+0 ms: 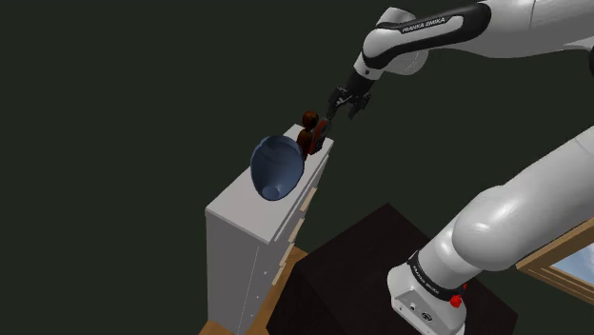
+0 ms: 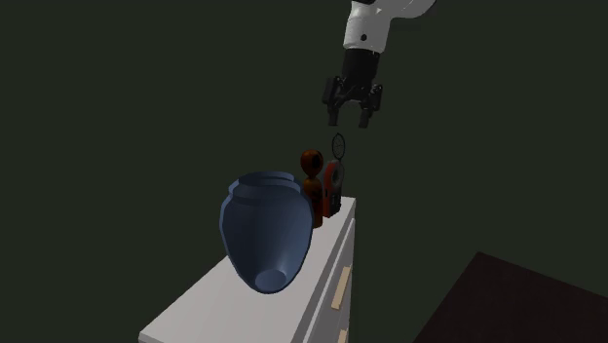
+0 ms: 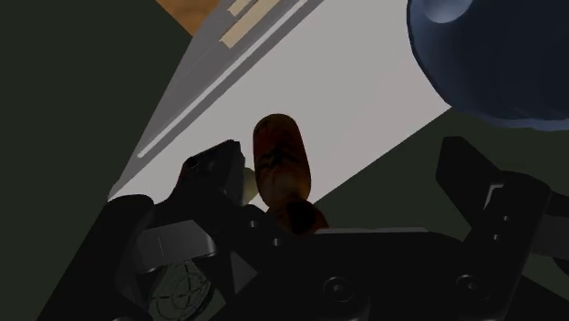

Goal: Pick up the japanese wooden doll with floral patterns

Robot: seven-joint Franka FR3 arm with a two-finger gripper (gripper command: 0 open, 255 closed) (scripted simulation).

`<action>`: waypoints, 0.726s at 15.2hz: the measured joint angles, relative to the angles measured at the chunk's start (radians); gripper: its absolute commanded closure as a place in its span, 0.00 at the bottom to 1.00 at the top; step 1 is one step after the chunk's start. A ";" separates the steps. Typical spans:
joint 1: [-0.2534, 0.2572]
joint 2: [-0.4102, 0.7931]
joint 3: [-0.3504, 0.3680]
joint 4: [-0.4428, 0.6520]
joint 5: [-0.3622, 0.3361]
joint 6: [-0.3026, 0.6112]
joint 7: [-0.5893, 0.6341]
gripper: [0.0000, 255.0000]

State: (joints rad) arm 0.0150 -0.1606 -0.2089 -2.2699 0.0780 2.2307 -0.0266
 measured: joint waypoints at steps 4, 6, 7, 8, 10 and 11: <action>0.001 0.154 -0.017 0.105 0.078 0.059 -0.048 0.00; -0.004 0.232 -0.020 0.163 0.122 0.083 -0.074 0.00; -0.010 0.274 -0.022 0.195 0.147 0.094 -0.093 0.00; -0.015 0.312 -0.021 0.226 0.169 0.102 -0.105 0.00; -0.024 0.388 -0.014 0.291 0.209 0.117 -0.119 0.00; -0.031 0.430 -0.010 0.327 0.230 0.124 -0.130 0.00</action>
State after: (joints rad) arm -0.0157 0.2693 -0.2186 -1.9427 0.3083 2.3550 -0.1566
